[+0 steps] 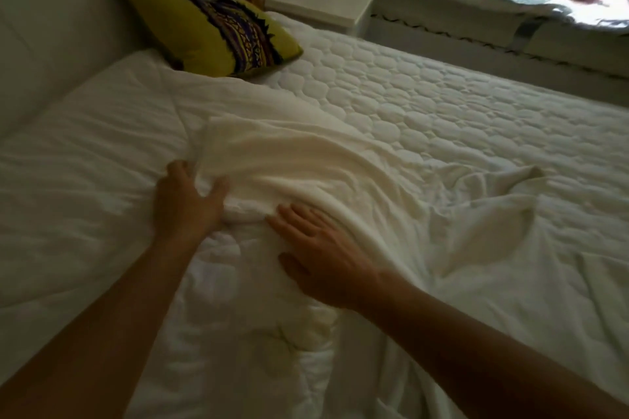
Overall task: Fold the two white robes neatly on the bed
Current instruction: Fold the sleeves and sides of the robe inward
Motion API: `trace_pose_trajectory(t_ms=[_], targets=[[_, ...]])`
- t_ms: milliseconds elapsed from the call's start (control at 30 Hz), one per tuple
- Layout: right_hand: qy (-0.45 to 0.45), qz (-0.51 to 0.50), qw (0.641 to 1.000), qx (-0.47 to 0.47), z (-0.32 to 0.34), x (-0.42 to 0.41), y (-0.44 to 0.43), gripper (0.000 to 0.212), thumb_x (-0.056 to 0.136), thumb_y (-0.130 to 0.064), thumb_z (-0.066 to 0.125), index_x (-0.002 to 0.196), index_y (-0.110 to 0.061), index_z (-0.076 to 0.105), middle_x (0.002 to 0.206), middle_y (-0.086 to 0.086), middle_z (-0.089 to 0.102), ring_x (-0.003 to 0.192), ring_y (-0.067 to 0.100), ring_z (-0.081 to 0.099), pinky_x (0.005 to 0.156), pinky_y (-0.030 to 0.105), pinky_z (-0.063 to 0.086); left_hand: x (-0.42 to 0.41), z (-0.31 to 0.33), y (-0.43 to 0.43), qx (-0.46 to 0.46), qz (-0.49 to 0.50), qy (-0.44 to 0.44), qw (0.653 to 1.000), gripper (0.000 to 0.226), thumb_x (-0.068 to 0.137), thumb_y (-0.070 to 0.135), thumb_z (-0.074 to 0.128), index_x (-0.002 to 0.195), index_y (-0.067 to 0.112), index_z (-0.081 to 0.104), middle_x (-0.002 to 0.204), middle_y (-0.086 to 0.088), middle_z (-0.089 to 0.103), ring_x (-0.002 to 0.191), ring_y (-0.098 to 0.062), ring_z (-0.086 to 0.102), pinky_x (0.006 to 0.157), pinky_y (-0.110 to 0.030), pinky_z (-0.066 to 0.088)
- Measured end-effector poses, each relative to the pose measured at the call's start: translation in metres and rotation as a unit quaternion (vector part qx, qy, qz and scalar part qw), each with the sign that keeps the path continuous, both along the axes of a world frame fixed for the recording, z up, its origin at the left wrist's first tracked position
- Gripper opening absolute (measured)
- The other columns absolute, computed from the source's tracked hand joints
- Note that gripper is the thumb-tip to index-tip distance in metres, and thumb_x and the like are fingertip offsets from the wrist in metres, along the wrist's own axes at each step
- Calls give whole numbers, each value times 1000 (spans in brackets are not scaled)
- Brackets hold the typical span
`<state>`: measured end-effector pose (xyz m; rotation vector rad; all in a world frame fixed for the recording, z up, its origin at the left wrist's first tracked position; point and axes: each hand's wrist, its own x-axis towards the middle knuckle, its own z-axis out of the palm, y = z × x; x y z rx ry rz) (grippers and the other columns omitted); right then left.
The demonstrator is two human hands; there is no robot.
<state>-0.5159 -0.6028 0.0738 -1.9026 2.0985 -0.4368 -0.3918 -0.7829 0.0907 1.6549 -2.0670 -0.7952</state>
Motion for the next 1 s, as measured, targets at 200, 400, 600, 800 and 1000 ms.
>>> trace_pose_trajectory(t_ms=[200,400,600,800,1000], targets=[[-64,-72,995,6,-9,-33,71,56,100,-24,52,153,-18,37,160,9,35,146,26,33,119,29,22,1,13,55,-199,-116,-139,963,58,90,31,69,141,13,48,139,-25,47,121,-50,49,93,-63,43],[-143,-186,964,122,-5,-40,150,46,103,-36,46,149,-30,43,148,3,50,131,24,51,107,31,38,-61,41,78,-244,-303,-193,901,46,84,42,54,115,13,71,114,-19,68,97,-45,64,83,-55,50],[-148,-227,933,236,8,-72,208,37,103,-42,44,137,-31,54,136,-9,61,123,11,55,105,29,43,-135,49,61,-242,-408,-236,848,49,93,43,55,131,15,65,128,-16,65,112,-41,60,93,-52,46],[-40,-321,934,150,-8,-187,176,38,104,-38,42,138,-25,54,136,-2,61,122,16,57,104,33,45,-201,-7,-3,-243,-546,-248,762,67,90,69,37,127,23,68,124,-10,68,108,-36,62,90,-51,47],[96,-302,933,171,-80,-282,124,48,102,-53,28,116,-23,62,115,1,62,111,23,56,104,43,35,-162,-102,-43,-272,-464,-126,834,59,97,59,44,118,10,69,116,-22,70,104,-48,65,95,-59,46]])
